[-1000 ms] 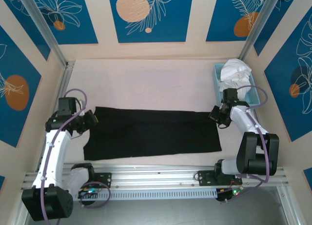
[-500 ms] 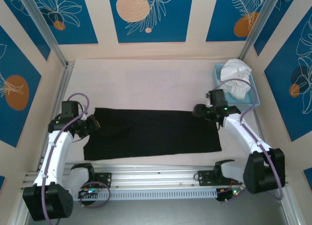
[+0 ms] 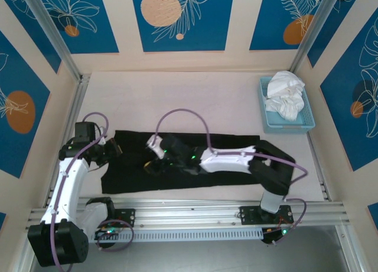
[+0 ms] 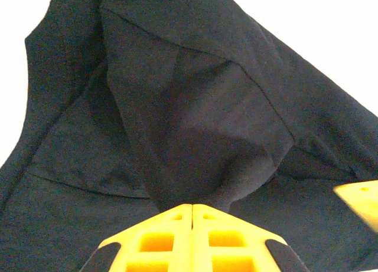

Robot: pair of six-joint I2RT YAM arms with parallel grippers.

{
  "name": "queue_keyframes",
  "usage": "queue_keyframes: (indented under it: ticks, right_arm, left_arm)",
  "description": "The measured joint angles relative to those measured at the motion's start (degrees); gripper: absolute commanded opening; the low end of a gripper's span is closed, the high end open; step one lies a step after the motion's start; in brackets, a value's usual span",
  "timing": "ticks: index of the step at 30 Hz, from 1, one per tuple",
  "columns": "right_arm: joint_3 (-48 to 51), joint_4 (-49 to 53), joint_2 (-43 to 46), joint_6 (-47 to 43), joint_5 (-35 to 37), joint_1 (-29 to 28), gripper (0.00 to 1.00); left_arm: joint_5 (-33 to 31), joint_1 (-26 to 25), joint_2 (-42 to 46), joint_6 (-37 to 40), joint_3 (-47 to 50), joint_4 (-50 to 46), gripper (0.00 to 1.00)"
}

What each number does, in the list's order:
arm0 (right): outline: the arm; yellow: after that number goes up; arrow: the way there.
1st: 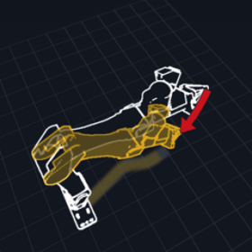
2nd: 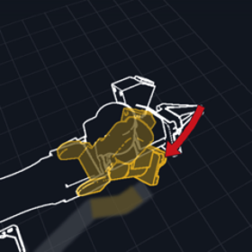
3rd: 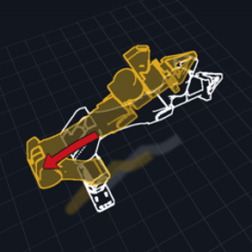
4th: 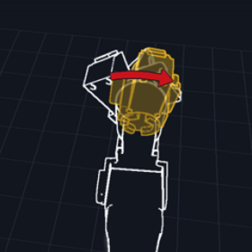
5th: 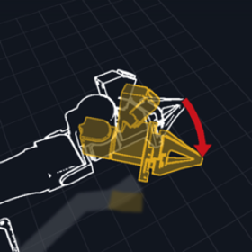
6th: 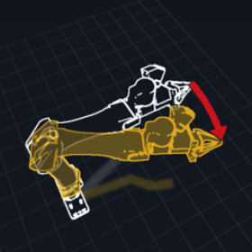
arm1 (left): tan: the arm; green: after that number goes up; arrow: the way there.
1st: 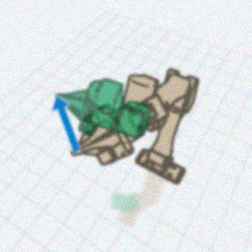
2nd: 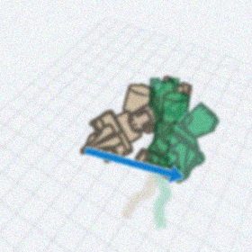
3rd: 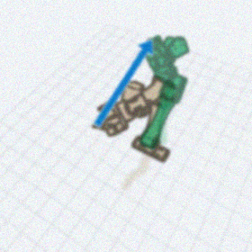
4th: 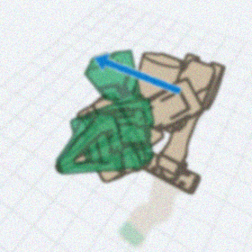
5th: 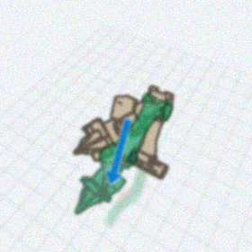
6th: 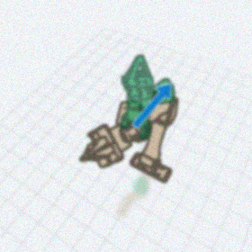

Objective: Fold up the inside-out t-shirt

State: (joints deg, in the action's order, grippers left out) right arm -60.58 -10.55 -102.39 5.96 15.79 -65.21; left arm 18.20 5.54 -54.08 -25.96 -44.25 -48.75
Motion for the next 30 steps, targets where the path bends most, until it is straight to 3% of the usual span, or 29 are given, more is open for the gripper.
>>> queue_keyframes:
  ticks: [4,14,24,30]
  right_arm:
    - [-2.8,-7.3,-6.6,-4.7,4.5,-3.7,0.90]
    - [-7.5,-19.6,-18.1,-13.5,18.4,-6.8,0.92]
    - [-10.7,-27.2,-22.5,-18.9,29.4,-7.5,0.91]
    - [-10.5,-29.6,-22.6,-22.8,35.8,-8.0,0.85]
  left_arm:
    - [0.7,0.0,0.0,0.0,0.1,0.2,0.00]
    - [1.3,0.1,0.0,0.0,0.1,0.3,0.00]
    - [1.3,0.1,-0.2,0.0,0.1,0.3,0.00]
    - [1.3,0.1,-0.2,0.0,0.1,0.3,0.00]
